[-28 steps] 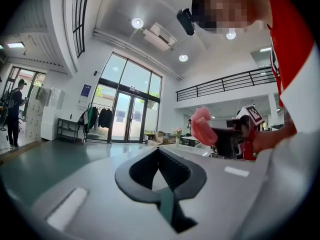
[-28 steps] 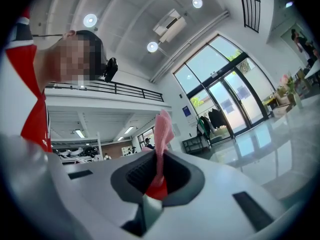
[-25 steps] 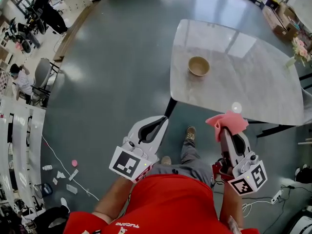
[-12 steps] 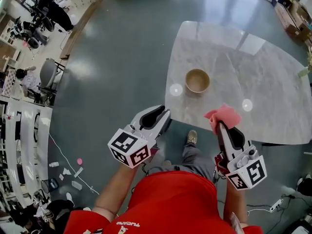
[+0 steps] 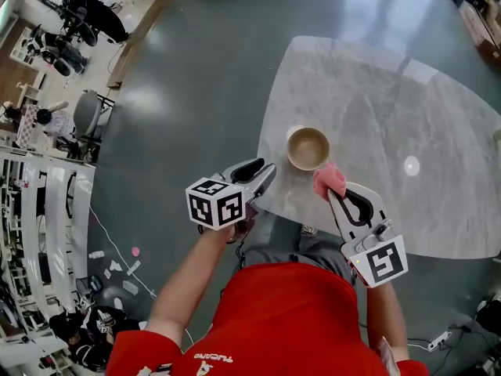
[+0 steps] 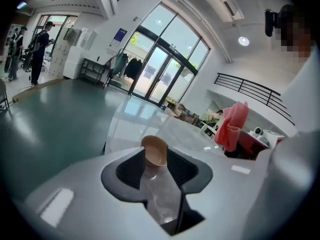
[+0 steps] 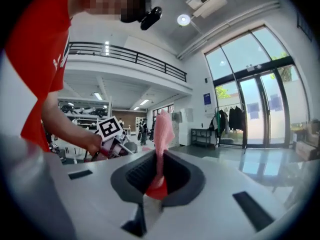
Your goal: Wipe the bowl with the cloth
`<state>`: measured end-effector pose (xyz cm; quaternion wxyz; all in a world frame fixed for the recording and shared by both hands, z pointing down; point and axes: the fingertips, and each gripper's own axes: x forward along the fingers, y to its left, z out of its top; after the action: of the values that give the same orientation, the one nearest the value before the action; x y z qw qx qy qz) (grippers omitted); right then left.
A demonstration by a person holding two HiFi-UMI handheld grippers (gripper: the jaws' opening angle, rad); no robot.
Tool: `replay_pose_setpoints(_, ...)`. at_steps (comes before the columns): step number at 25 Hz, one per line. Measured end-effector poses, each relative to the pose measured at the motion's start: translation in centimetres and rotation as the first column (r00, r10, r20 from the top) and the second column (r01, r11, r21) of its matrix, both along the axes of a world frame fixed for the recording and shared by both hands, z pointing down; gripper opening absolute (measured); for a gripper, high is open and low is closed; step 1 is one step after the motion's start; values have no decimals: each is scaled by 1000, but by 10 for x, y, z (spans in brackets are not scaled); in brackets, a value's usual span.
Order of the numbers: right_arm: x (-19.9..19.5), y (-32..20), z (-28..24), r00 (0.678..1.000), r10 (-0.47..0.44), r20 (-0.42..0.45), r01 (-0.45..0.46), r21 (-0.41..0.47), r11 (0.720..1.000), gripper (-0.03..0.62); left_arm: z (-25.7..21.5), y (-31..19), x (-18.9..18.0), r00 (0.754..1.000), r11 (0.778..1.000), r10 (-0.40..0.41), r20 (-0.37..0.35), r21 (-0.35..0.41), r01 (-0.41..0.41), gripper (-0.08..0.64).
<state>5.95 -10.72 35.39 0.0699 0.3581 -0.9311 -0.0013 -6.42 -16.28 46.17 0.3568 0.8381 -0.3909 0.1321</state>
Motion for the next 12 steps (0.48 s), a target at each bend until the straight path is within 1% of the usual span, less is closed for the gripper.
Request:
replay_pose_setpoints(2,-5,-12,13,997,-34,-63,33,-15,999,20,11,-13,0,1000,999,-7,25,-42,8,115)
replay_pose_setpoints(5,-7,-28,28,992,-52,-114,48,-35,998,20,26,-28,6,999,995,-4,44,-99,9,115)
replay_pose_setpoints(9,-16,-49,48,989,-36,-145,27,-62,998,20,44,-44,9,999,986,27,47,-168,-19,115)
replay_pose_setpoints(12,-23,-56,61,986,-11,-168,-3,-85,996,20,55,-52,11,998,975,59,24,-214,-52,115)
